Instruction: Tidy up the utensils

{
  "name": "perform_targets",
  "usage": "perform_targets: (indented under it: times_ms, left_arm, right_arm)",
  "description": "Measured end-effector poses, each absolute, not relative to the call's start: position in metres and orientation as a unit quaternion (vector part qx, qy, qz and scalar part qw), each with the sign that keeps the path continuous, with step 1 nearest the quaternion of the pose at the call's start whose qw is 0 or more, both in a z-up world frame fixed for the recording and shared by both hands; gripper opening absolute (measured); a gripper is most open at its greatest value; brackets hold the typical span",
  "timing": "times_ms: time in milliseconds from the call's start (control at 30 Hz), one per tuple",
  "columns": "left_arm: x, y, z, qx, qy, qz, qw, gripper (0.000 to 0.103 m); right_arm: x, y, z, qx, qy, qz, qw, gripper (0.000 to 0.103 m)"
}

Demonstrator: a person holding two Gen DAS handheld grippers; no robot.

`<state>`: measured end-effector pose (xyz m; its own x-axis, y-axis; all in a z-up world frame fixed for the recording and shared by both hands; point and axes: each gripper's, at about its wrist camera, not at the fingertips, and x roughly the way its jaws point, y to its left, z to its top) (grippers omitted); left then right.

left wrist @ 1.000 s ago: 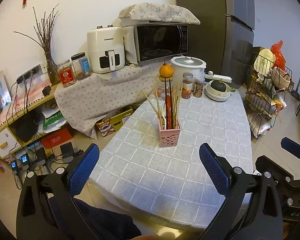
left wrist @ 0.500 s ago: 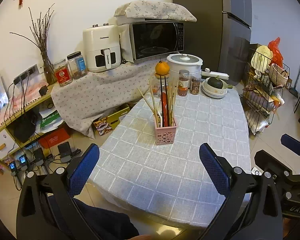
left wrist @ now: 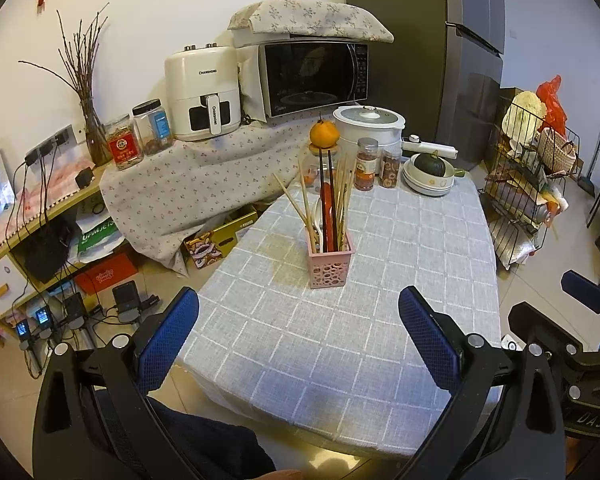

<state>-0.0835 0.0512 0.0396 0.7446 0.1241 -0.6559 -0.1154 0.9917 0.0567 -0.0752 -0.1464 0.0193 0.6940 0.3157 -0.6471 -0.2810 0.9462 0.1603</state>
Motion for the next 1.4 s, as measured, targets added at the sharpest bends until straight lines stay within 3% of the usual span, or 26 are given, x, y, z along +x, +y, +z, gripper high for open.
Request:
perform_targets:
  times_ms: [1400]
  left_arm:
    - [-0.079, 0.041, 0.036, 0.020, 0.353, 0.047, 0.934, 0.096]
  right_arm:
    - [-0.071, -0.148, 0.015, 0.030, 0.360, 0.160, 0.919, 0.096]
